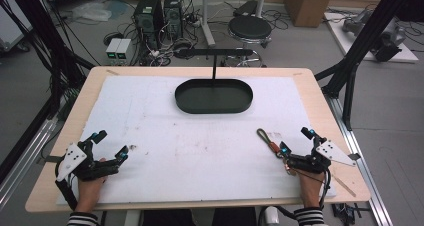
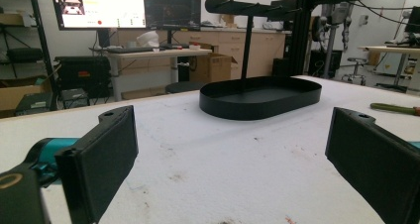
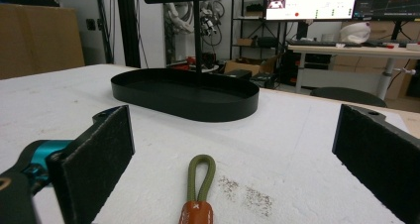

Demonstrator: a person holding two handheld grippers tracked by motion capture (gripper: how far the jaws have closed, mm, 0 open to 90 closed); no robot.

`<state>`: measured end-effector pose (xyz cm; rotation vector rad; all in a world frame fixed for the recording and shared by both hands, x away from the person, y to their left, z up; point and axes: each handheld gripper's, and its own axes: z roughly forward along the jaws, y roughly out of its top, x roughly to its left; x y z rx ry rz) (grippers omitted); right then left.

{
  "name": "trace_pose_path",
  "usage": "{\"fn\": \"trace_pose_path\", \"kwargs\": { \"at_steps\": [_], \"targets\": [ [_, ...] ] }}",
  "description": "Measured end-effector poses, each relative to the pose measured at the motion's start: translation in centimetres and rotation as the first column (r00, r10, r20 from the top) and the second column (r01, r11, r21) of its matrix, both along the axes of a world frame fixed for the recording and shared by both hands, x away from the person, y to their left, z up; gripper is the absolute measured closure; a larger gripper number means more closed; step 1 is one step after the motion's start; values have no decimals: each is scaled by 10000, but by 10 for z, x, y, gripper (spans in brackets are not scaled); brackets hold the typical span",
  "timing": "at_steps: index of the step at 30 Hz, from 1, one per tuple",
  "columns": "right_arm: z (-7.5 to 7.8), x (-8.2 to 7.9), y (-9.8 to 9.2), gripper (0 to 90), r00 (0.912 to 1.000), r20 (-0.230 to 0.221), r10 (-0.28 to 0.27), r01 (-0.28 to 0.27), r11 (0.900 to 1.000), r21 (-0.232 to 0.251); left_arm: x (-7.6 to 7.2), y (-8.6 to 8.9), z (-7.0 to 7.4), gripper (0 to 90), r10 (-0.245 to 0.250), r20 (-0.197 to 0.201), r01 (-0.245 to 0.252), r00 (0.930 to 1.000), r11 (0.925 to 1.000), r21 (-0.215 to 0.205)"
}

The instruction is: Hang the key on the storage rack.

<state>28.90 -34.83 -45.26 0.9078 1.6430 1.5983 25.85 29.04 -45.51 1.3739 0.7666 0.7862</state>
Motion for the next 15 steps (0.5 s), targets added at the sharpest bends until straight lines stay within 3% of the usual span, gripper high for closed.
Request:
{"fn": "trace_pose_path", "kwargs": {
  "at_steps": [15],
  "targets": [
    [0,0,1,15,10000,-32,-31,31,10000,-22,0,-1,0,64,18,42,-18,10000,10000,22]
  ]
}}
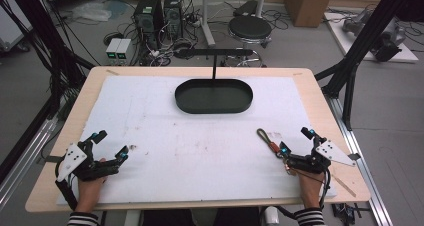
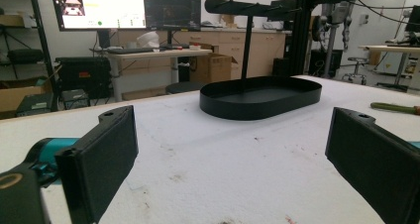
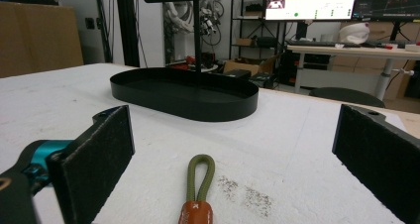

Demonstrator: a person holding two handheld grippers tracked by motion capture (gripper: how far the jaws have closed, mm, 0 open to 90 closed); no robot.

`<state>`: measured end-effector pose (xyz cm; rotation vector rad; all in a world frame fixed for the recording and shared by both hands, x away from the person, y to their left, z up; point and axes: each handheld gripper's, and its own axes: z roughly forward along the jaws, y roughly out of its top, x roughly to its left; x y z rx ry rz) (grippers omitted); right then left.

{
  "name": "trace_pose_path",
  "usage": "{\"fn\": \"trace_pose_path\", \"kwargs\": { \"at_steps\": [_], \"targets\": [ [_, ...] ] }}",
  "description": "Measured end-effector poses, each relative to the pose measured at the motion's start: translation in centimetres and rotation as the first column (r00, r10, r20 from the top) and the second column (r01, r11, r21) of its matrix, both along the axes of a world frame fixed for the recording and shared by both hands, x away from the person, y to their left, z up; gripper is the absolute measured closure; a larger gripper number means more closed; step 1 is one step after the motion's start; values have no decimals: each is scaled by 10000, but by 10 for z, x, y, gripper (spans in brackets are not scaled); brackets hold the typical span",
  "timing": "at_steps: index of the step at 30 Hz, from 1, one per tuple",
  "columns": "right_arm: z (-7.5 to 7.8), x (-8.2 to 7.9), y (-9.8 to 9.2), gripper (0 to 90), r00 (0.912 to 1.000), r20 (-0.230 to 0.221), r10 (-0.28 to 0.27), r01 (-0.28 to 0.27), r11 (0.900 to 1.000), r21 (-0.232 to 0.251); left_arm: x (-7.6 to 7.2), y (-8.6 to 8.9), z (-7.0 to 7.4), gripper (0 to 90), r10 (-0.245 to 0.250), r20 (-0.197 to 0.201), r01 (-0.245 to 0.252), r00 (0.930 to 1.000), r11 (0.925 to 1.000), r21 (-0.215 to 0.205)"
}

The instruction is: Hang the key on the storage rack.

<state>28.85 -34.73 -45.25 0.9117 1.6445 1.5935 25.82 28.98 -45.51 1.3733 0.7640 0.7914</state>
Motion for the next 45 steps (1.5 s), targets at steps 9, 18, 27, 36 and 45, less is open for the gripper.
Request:
{"fn": "trace_pose_path", "kwargs": {
  "at_steps": [9,18,27,36,45],
  "targets": [
    [2,4,2,16,9989,-471,-6,-5,9997,-239,0,0,0,65,-1,-2,1,10000,10000,-2],
    [35,15,9,15,9881,-1536,-120,-166,9828,-1837,0,0,0,65,-2,20,2,10000,10000,70],
    [73,33,16,16,9559,-2912,394,-1285,9472,-2938,0,0,0,64,-4,33,3,10000,10000,46],
    [88,51,32,16,8877,-4545,736,-2710,8816,-3865,0,0,0,64,-5,33,5,10000,10000,60],
    [86,60,40,16,8395,-5430,203,-3171,8299,-4591,0,0,0,65,-8,29,8,10000,10000,80]
  ]
}}
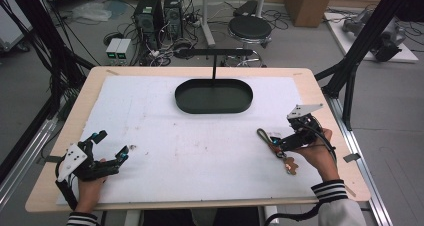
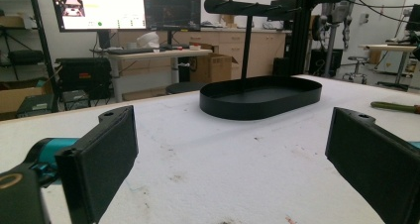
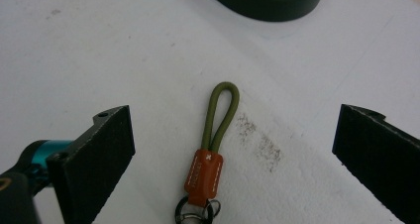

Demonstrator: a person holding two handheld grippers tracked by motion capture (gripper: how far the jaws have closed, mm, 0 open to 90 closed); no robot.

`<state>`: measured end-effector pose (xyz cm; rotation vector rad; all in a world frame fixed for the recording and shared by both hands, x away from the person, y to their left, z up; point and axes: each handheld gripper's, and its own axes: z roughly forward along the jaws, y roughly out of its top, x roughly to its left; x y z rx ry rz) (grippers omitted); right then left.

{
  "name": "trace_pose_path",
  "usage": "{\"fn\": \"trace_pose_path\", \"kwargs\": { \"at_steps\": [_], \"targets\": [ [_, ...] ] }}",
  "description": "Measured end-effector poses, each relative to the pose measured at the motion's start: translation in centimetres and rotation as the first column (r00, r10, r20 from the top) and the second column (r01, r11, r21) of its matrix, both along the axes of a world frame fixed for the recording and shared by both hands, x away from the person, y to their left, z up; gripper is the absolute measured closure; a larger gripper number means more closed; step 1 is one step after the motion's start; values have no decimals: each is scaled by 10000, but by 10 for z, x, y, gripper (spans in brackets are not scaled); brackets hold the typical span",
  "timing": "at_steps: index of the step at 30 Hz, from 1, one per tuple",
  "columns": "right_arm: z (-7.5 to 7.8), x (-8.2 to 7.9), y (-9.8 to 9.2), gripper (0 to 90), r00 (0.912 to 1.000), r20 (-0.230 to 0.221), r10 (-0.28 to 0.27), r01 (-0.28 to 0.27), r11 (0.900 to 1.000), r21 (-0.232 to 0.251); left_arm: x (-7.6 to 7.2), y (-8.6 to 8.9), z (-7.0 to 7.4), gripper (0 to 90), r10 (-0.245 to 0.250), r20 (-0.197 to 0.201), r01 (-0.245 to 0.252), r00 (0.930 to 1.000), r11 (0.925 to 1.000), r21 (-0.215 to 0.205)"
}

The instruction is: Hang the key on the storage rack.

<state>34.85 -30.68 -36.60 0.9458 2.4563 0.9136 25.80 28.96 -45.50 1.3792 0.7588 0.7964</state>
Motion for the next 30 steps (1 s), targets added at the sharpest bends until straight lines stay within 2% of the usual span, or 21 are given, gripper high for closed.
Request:
{"fn": "trace_pose_path", "kwargs": {
  "at_steps": [1,5,6,11,13,15,20,25,30],
  "targets": [
    [-2,2,1,16,9996,-242,-116,112,9998,-183,0,0,0,64,1,1,-1,10000,10000,-11],
    [-8,6,4,16,9969,-699,-371,316,9964,-793,0,0,0,64,13,22,-13,10000,10000,9],
    [-8,6,4,16,9969,-699,-371,316,9964,-793,0,0,0,64,15,21,-15,10000,10000,3],
    [-14,11,13,16,9887,-1456,-364,172,9912,-1310,0,0,0,64,17,20,-17,10000,10000,7],
    [-15,13,14,16,9868,-1572,-380,159,9901,-1394,0,0,0,65,0,18,0,10000,10000,17],
    [-18,16,19,43,9785,-2015,-444,101,9857,-1679,0,0,0,65,16,24,-16,10000,10000,21],
    [-21,20,23,43,9717,-2272,-649,231,9830,-1820,0,0,0,65,5,27,-5,10000,10000,15],
    [-25,24,26,45,9536,-2872,-907,324,9790,-2013,0,0,0,65,10,12,-10,10000,10000,8],
    [-29,28,27,56,9413,-3242,-941,216,9752,-2205,0,0,0,65,10,15,-10,10000,10000,8]
  ]
}}
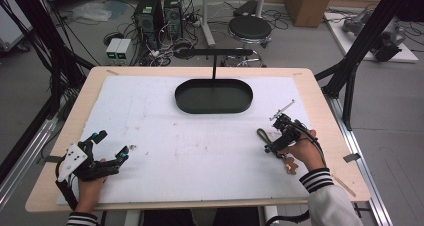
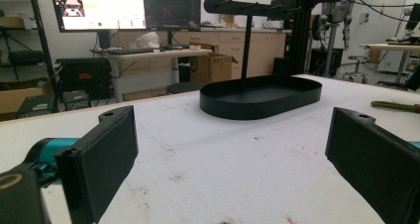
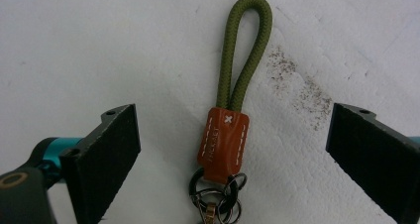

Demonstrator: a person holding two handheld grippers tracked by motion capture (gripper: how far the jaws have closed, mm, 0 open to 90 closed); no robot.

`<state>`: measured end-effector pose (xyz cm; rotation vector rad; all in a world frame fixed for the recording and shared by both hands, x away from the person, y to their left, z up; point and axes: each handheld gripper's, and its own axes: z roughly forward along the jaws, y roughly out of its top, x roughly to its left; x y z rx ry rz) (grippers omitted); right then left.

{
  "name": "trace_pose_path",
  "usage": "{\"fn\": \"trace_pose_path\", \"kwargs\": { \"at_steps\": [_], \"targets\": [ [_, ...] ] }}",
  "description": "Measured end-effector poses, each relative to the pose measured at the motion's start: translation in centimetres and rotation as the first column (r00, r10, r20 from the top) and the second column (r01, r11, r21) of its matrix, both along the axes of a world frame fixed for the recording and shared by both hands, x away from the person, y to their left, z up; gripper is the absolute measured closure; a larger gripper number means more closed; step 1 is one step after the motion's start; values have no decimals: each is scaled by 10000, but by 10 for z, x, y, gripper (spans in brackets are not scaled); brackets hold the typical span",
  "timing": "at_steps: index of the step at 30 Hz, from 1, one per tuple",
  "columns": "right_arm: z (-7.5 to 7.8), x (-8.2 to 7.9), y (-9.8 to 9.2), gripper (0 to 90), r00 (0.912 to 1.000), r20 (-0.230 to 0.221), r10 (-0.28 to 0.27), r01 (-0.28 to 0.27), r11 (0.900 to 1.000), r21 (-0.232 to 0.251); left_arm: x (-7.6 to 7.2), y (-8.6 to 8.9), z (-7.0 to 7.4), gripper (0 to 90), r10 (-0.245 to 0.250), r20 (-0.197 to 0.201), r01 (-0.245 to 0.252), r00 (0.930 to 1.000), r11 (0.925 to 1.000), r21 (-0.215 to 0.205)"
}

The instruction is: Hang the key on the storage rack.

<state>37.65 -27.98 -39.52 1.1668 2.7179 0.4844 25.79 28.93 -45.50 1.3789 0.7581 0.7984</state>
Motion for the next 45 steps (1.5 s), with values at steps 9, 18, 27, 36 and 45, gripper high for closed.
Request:
{"fn": "trace_pose_path", "kwargs": {
  "at_steps": [9,18,27,36,45],
  "targets": [
    [-4,6,-1,162,9982,-555,-244,246,9997,28,0,0,0,65,7,4,-7,10000,10000,0],
    [-5,8,-2,331,9960,-868,-227,220,9997,-93,0,0,0,64,-4,-13,4,10000,10000,-16],
    [-9,10,-2,464,9917,-1228,-380,361,9992,-179,0,0,0,65,1,-3,-1,10000,10000,-5],
    [-10,12,-2,544,9892,-1394,-457,429,9988,-233,0,0,0,64,-2,-10,2,10000,10000,-9],
    [-10,15,0,724,9876,-1529,-359,293,9985,-453,0,0,0,65,2,-4,-2,10000,10000,-3]
  ]
}}
